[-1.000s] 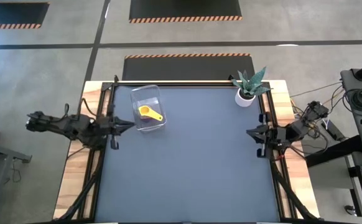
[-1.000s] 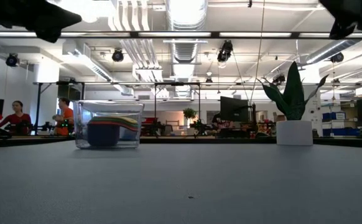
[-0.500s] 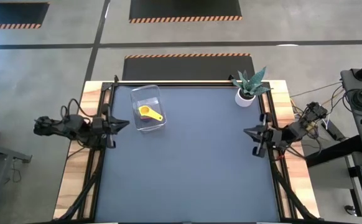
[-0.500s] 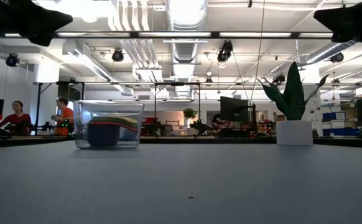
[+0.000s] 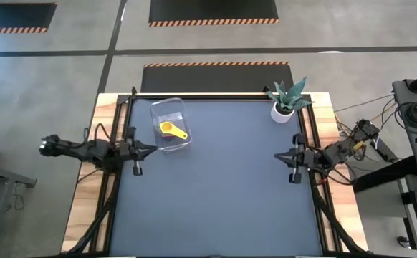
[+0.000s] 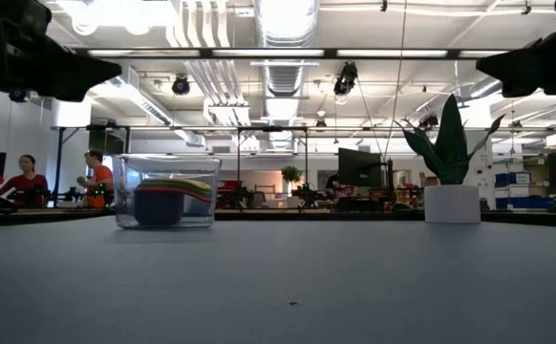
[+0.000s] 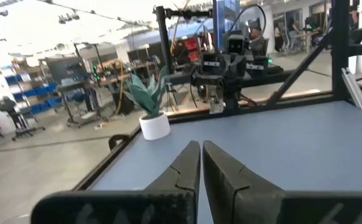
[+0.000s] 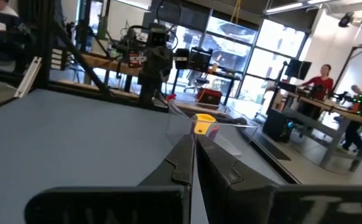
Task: Nest measuring cups in basket
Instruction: Return to Home Position
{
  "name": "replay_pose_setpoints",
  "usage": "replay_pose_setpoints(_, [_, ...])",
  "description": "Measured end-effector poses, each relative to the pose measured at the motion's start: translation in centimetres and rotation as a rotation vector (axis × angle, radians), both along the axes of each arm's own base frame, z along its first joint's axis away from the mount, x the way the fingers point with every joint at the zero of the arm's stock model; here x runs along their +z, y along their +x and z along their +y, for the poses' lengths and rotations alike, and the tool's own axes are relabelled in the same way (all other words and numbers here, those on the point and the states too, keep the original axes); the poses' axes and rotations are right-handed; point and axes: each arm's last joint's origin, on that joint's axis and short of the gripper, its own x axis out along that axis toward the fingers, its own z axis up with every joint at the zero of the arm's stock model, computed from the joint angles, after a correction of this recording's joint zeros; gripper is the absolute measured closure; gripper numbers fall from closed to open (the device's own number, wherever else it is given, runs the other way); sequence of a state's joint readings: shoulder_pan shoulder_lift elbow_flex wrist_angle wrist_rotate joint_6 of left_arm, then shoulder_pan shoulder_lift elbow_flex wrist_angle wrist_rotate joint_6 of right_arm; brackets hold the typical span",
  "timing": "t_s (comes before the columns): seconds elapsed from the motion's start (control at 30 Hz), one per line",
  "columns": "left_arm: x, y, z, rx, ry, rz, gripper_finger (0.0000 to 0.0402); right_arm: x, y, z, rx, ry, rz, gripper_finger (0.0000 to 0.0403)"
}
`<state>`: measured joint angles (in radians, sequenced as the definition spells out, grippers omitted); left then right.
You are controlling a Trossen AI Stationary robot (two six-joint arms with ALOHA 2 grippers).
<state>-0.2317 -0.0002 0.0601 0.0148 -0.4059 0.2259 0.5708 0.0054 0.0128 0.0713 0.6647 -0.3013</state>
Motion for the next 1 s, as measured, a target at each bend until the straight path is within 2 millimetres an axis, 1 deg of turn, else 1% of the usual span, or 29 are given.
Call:
replay_pose_setpoints(0.1, [-0.87, 0.29, -0.06, 0.005, 0.010, -0.028, 0.0402, -0.17, 0.16, -0.04, -0.012, -0.023, 0.019, 0.0394])
replay_pose_setpoints(0.23, [-1.01, 0.36, -0.07, 0.000, -0.056, -0.025, 0.0401, -0.40, 0.41, -0.10, -0.025, -0.058, 0.047, 0.0394])
replay_pose_setpoints(0.4, [-1.07, 0.40, -0.09, 0.000, -0.045, -0.017, 0.0401, -0.58, 0.65, -0.27, -0.055, -0.094, 0.071, 0.0394])
replay_pose_setpoints(0.6, [-0.86, 0.42, -0.09, -0.001, -0.052, -0.018, 0.0401, -0.56, 0.72, -0.35, -0.064, -0.036, 0.064, 0.0394])
replay_pose_setpoints(0.7, [-0.83, 0.41, -0.09, -0.001, -0.053, -0.019, 0.0401, -0.60, 0.73, -0.35, -0.060, 0.088, 0.052, 0.0394])
replay_pose_setpoints(0.9, [-0.85, 0.42, -0.09, -0.001, -0.053, -0.018, 0.0401, -0.59, 0.74, -0.34, -0.048, 0.437, 0.006, 0.0394])
replay_pose_setpoints(1.0, [-0.84, 0.42, -0.09, -0.001, -0.053, -0.018, 0.0401, -0.55, 0.74, -0.35, -0.046, 0.473, -0.001, 0.0394])
